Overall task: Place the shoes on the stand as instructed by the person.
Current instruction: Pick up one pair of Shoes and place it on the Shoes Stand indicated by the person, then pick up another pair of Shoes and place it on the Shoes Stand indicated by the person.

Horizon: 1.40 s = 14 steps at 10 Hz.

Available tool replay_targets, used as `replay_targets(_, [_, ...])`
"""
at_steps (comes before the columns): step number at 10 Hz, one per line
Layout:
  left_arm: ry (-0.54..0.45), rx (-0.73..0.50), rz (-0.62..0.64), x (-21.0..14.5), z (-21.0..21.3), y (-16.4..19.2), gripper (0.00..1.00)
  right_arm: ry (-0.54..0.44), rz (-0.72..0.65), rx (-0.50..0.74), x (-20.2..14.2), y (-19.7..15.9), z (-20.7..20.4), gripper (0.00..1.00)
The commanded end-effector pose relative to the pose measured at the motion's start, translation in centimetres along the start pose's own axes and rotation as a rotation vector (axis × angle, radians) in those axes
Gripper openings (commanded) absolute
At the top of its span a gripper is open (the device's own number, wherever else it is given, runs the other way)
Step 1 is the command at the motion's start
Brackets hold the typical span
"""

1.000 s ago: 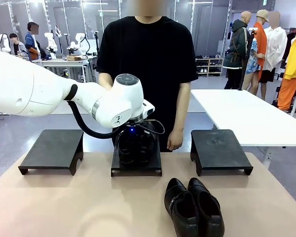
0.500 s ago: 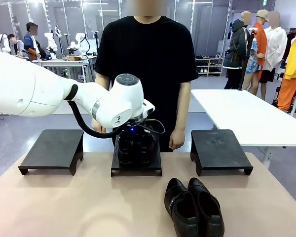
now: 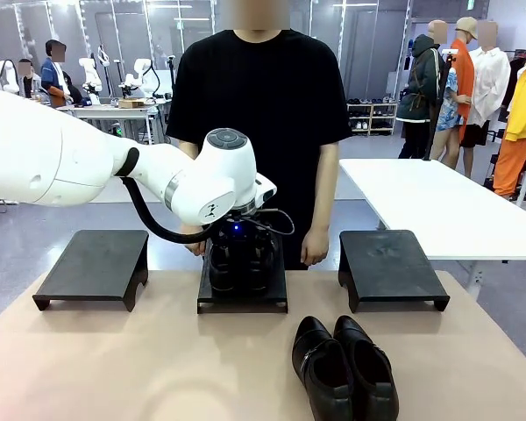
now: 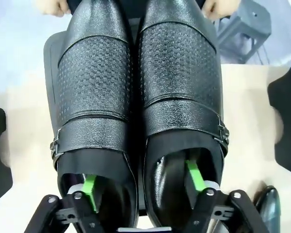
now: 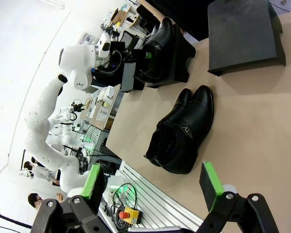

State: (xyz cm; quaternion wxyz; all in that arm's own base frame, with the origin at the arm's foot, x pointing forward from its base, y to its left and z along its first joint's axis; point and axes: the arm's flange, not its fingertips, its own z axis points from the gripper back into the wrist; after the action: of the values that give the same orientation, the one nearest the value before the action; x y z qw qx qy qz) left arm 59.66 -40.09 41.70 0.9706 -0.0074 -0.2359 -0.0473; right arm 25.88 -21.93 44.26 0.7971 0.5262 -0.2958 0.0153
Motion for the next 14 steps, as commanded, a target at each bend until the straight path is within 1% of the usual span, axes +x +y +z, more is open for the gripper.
replay_targets(1, [-0.030, 0.003, 0.020, -0.33, 0.74, 0.06, 1.00, -0.012, 0.007, 0.015, 0.08, 0.11, 0.03, 1.00])
replay_targets(3, [-0.021, -0.012, 0.019, -0.68, 1.12, 0.11, 1.00, -0.012, 0.007, 0.015, 0.08, 0.11, 0.03, 1.00])
replay_targets(4, [-0.005, -0.003, 0.000, 0.10, 0.37, -0.06, 1.00, -0.012, 0.007, 0.015, 0.08, 0.11, 0.03, 1.00])
replay_targets(14, [-0.005, -0.003, 0.000, 0.10, 0.37, -0.06, 1.00, -0.012, 0.007, 0.015, 0.08, 0.11, 0.03, 1.00])
